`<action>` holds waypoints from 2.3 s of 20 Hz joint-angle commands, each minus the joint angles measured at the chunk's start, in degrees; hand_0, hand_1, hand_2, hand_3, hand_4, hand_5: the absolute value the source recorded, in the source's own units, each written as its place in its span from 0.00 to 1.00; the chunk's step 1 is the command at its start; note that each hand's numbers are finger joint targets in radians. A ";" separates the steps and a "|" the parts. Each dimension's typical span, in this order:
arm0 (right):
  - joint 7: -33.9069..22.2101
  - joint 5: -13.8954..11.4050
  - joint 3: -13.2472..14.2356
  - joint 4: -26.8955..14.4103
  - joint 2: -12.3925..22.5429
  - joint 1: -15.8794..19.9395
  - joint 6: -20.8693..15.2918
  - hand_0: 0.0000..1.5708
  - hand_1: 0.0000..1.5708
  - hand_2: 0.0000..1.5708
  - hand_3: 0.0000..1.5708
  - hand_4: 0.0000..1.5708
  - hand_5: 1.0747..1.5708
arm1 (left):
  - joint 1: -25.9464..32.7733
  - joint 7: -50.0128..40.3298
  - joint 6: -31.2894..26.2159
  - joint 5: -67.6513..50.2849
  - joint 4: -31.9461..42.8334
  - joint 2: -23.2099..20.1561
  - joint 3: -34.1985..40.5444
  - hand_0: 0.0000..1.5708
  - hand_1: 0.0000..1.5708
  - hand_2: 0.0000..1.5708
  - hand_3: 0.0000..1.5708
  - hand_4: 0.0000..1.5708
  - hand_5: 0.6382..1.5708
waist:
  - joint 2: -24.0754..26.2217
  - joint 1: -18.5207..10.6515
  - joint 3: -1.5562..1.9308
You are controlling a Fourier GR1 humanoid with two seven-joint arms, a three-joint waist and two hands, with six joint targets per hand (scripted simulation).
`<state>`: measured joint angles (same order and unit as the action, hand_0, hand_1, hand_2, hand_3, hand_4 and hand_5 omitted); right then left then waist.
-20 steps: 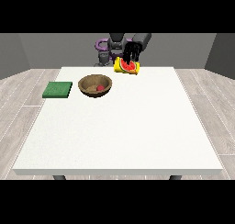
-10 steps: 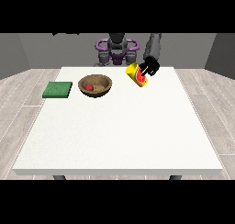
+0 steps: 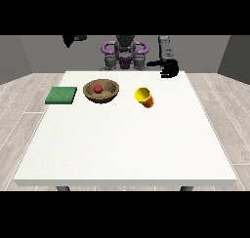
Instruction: Pick the cup and pour the ball into the bowl, then pick the bowl and place it on the pad
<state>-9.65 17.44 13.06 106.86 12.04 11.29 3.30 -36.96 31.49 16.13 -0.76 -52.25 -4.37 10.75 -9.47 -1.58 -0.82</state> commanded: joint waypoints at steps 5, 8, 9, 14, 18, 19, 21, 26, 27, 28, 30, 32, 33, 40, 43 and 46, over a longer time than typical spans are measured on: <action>-5.34 -6.97 -5.62 7.57 -2.87 3.71 -7.80 0.00 0.00 0.00 0.00 0.32 0.99 | -2.65 4.38 -25.36 -14.17 4.93 -12.59 9.15 0.00 0.00 0.00 0.00 0.00 0.98 | -7.20 -0.80 0.68; 0.08 -7.05 -5.94 4.55 -4.41 -0.43 -5.53 0.00 0.00 0.00 0.00 0.31 1.00 | -5.71 -2.09 -30.46 -16.79 6.14 -22.33 12.52 0.00 0.00 0.00 0.00 0.00 0.96 | -8.26 0.72 0.78; 2.99 -8.23 -7.17 1.36 -5.33 0.31 -5.04 0.00 0.00 0.00 0.00 0.30 1.00 | -6.14 -0.64 -28.33 -15.34 5.81 -21.11 11.42 0.00 0.00 0.00 0.00 0.00 0.96 | -9.04 1.13 0.81; 11.13 -7.31 -4.64 -12.81 -8.20 2.64 -5.28 0.00 0.00 0.00 0.00 0.26 0.99 | -11.27 -7.58 -27.28 -14.05 1.50 -25.64 9.70 0.00 0.00 0.00 0.00 0.00 0.95 | -9.43 -1.98 0.94; 17.18 -4.68 -4.28 -18.53 -7.61 2.54 0.37 0.00 0.00 0.00 0.00 0.26 1.00 | -15.84 -11.44 -29.76 -15.84 2.69 -33.02 12.46 0.00 0.00 0.00 0.00 0.00 0.95 | -13.32 1.28 0.92; 14.37 -3.06 -0.99 -24.21 -5.42 5.10 0.32 0.00 0.00 0.00 0.00 0.25 1.00 | -16.13 -16.31 -27.73 -14.76 0.36 -31.59 10.06 0.00 0.00 0.00 0.00 0.00 0.95 | -9.20 -0.52 0.96; 20.85 -4.46 -0.89 -28.49 -7.23 3.70 0.22 0.00 0.00 0.00 0.00 0.23 1.00 | -15.04 -15.59 -31.64 -16.19 0.09 -33.52 10.82 0.00 0.00 0.00 0.00 0.00 0.95 | -10.31 -1.59 0.91; 23.95 -3.27 1.38 -39.76 -4.14 8.14 4.22 0.00 0.00 0.00 0.00 0.18 1.00 | -18.71 -21.08 -29.23 -16.67 -1.72 -35.76 11.03 0.00 0.00 0.00 0.00 0.00 0.98 | -9.70 -0.28 0.93; 24.68 -1.90 3.39 -42.65 -3.32 10.15 4.39 0.00 0.00 0.00 0.00 0.18 1.00 | -19.13 -21.22 -30.72 -17.57 -2.56 -36.46 11.28 0.00 0.00 0.00 0.00 0.00 0.98 | -10.56 -1.40 0.92; 26.99 -4.44 0.43 -43.55 -6.67 9.41 3.03 0.00 0.00 0.00 0.00 0.18 1.00 | -20.38 -20.69 -28.44 -16.89 -3.04 -35.61 11.03 0.00 0.00 0.00 0.00 0.00 0.97 | -11.32 -0.64 0.92; 24.62 -2.00 3.17 -46.57 -3.81 12.83 4.00 0.00 0.00 0.00 0.00 0.21 1.00 | -21.21 -22.27 -32.09 -19.42 -1.49 -38.82 12.98 0.00 0.00 0.00 0.00 0.00 0.97 | -12.03 -1.36 0.88; 23.61 -1.40 4.09 -50.17 -4.40 16.45 2.09 0.00 0.00 0.00 0.00 0.24 1.00 | -23.10 -25.09 -30.69 -18.85 -2.95 -38.69 11.56 0.00 0.00 0.00 0.00 0.00 0.96 | -11.12 -1.44 0.89; 23.13 -1.69 2.73 -50.25 -6.03 16.66 1.72 0.00 0.00 0.00 0.00 0.26 1.00 | -22.62 -24.52 -28.74 -18.12 -2.47 -37.32 11.24 0.00 0.00 0.00 0.00 0.00 0.96 | -10.17 0.10 0.87; 28.89 -0.66 6.89 -60.84 -1.07 21.09 4.19 0.00 0.00 0.00 0.00 0.24 1.00 | -23.92 -25.98 -31.46 -20.59 -5.31 -41.48 12.92 0.00 0.00 0.00 0.00 0.00 0.95 | -14.04 -3.08 0.90; 32.42 -2.10 6.07 -63.95 -2.02 21.05 3.94 0.00 0.00 0.00 0.00 0.20 0.99 | -24.11 -28.62 -29.98 -21.31 -7.75 -38.94 11.42 0.00 0.00 0.00 0.00 0.00 0.95 | -13.23 -3.27 0.92; 31.71 -1.94 5.17 -61.69 -3.84 19.97 2.96 0.00 0.00 0.00 0.00 0.18 0.99 | -21.99 -24.27 -32.46 -21.55 -6.16 -39.75 12.81 0.00 0.00 0.00 0.00 0.00 0.95 | -14.28 -3.38 0.84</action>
<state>22.82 15.90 18.73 48.89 9.34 29.96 7.21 -59.79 5.08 -15.42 -21.88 -58.44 -44.14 22.96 -21.48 -4.31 -0.96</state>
